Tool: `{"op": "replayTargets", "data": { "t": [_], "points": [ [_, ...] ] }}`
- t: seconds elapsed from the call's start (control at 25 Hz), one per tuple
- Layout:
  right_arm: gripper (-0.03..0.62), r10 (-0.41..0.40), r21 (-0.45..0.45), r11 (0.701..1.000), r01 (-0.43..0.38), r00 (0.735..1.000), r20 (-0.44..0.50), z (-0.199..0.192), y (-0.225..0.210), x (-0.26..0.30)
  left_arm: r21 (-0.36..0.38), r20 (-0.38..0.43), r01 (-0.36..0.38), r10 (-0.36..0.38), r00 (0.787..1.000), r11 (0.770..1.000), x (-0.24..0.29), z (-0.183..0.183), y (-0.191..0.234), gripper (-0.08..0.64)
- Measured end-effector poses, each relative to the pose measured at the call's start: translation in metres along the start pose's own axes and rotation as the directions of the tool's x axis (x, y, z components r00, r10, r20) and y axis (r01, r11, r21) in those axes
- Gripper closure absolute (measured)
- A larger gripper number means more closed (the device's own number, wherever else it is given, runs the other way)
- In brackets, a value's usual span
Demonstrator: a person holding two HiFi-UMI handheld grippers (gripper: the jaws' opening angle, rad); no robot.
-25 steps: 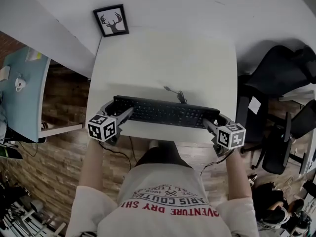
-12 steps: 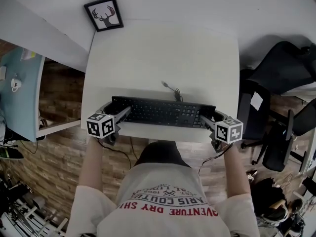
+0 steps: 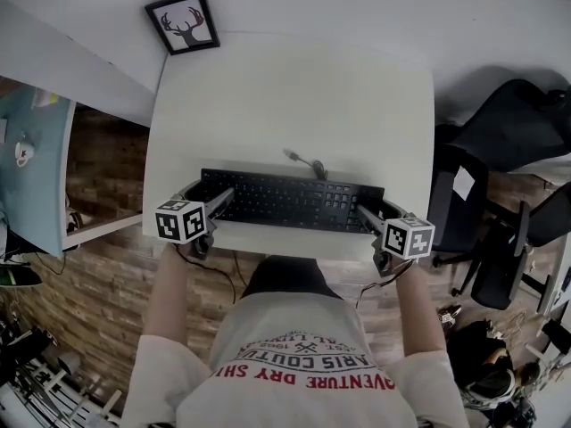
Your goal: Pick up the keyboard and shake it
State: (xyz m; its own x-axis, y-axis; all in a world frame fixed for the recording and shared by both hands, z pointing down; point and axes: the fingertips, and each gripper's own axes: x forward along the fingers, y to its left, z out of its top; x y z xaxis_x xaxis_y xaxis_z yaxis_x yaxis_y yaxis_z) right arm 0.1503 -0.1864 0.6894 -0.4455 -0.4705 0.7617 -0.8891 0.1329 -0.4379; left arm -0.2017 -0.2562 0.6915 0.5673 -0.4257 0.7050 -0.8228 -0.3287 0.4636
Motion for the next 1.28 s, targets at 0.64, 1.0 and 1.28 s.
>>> {"op": "replayTargets", "data": {
  "t": [0.64,1.0,1.28],
  "points": [
    [0.325,-0.13,-0.007,0.991,0.134,0.972,0.194,0.002,0.001,-0.012,0.1,0.069,-0.107,0.101,0.992,0.989,-0.014,0.012,-0.003,0.205],
    [0.327,-0.146,-0.056,0.983,0.172,0.936,0.321,0.021,0.029,-0.05,0.117,0.214,-0.104,0.077,0.974,0.988,-0.054,0.031,-0.036,0.207],
    [0.549,-0.171,-0.095,0.965,0.245,0.86,0.481,0.05,0.063,-0.095,0.176,0.379,-0.194,0.115,0.918,0.965,-0.099,0.061,-0.071,0.473]
  ]
}}
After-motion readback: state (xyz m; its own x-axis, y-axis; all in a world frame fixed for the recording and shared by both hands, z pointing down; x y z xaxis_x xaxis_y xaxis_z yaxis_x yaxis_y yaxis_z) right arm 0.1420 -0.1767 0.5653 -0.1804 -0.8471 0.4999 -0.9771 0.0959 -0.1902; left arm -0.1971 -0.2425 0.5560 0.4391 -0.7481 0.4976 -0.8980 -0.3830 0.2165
